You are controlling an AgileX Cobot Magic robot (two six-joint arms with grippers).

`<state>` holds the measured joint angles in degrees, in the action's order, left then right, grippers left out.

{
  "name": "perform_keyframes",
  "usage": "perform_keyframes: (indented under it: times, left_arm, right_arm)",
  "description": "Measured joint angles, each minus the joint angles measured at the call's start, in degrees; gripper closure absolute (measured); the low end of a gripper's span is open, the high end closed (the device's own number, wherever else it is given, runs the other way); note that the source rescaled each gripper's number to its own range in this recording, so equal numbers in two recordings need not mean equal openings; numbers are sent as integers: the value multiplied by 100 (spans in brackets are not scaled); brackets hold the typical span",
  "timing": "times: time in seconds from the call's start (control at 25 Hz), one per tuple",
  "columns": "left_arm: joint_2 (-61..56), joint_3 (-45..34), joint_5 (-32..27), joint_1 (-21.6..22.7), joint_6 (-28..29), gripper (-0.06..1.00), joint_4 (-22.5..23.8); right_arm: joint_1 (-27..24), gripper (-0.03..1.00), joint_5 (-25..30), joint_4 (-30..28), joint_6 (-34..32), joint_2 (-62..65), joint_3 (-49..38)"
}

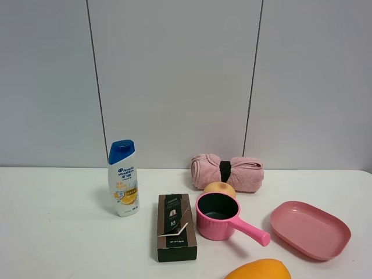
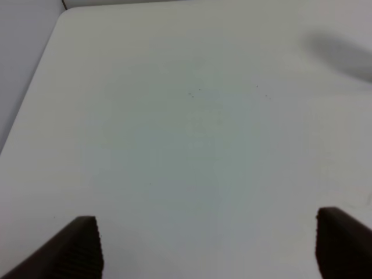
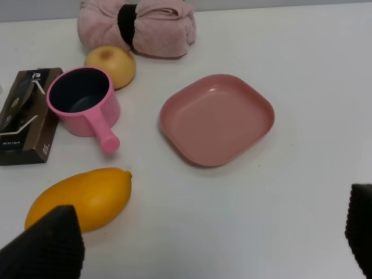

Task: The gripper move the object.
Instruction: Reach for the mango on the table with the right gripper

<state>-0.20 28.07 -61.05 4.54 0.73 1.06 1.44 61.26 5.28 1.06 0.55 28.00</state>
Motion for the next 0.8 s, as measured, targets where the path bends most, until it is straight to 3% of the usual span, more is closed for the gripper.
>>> perform_keyframes:
  times: [0.04,0.24,0.44,0.64,0.8]
  left_arm:
    - [0,0,0,0,0,-6,0]
    - [0,0,0,0,0,-6,0]
    - [0,0,0,0,0,-6,0]
    - [0,0,0,0,0,-6,0]
    - [0,0,0,0,0,-6,0]
  right_arm:
    - [0,1,0,0,0,0,0]
    - [0,-2,13,56,352,-14,120]
    - [21,-3,66,255,772,-992,1257]
    - [73,-3,142,1231,1278,-2686,2348]
    - [76,-3,76,1980,1764,-3780,2597]
